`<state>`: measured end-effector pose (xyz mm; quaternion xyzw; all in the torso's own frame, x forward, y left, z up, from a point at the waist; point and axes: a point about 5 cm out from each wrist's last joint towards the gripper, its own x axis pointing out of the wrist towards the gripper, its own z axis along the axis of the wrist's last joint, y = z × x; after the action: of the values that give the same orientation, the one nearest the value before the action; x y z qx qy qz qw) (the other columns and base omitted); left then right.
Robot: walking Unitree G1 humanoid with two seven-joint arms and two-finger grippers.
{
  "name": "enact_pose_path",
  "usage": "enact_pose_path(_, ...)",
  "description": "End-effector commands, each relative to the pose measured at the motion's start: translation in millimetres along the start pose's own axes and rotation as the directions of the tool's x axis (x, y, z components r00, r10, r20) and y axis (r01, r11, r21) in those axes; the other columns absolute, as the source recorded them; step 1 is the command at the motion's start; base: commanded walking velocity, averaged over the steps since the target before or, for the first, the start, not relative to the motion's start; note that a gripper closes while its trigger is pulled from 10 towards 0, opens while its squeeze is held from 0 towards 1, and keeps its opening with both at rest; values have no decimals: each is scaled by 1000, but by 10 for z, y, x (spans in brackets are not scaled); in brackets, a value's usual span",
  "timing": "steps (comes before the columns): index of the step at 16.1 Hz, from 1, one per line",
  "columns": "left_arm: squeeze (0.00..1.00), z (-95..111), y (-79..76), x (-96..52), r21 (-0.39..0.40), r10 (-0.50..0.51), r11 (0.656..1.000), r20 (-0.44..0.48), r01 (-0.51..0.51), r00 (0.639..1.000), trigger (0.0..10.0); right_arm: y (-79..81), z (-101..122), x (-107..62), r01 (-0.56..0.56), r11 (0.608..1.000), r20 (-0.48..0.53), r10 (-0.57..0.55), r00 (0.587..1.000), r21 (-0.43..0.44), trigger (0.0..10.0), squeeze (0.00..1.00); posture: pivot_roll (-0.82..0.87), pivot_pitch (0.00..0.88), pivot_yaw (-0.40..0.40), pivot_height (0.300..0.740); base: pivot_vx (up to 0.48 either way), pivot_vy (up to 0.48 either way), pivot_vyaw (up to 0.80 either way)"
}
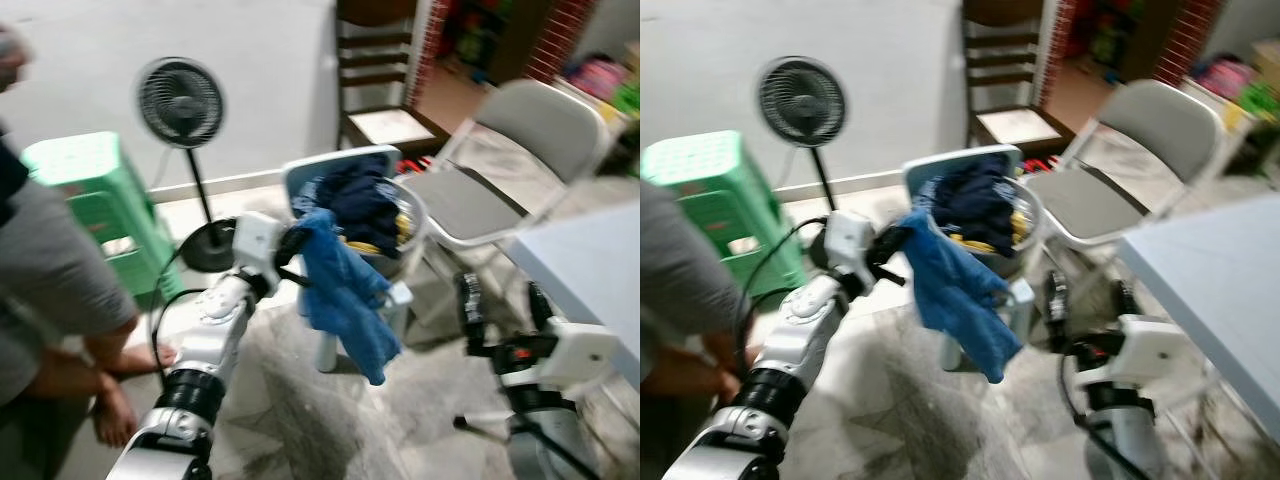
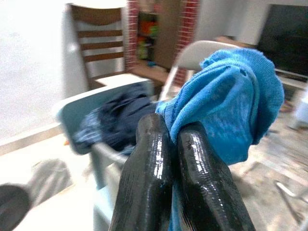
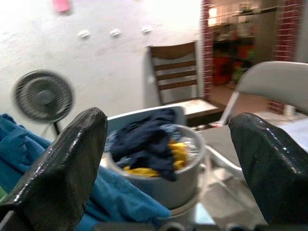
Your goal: Hang hanger
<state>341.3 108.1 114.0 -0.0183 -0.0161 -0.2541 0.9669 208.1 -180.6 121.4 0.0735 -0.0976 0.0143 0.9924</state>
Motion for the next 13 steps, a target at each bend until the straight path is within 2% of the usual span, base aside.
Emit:
enact_pose_path(1, 0, -47, 29, -63, 10, 29, 1000, -12, -28, 1000, 10000, 21, -63, -23, -9, 1000, -31, 9, 999, 0, 10000, 0, 107, 0, -61, 740, 0, 0, 0)
enact_pose_path(3, 0, -115, 36, -133, 18, 46, 999, -25, -46, 999, 10000, 85, -68, -3, -37, 999, -37, 37, 999, 8, 10000, 0, 113, 0, -67, 740, 0, 0, 0)
enact_pose_path(7, 0, -126, -17, -123, 16, 45, 999, -22, -44, 999, 10000, 83, -72, 22, -27, 1000, -42, 28, 999, 10, 10000, 0, 110, 0, -69, 740, 0, 0, 0)
enact_pose_path(9, 0, -109, 51, -154, 77, 131, 988, -1, -130, 991, 10000, 59, -92, -11, -5, 1000, -52, 6, 999, 10, 10000, 0, 107, 0, -74, 740, 0, 0, 0)
enact_pose_path(13, 0, -95, 98, -292, 83, 148, 985, 15, -149, 989, 10000, 85, -102, -5, -16, 1000, -62, 17, 998, 10, 10000, 0, 129, 5, -88, 740, 0, 0, 0)
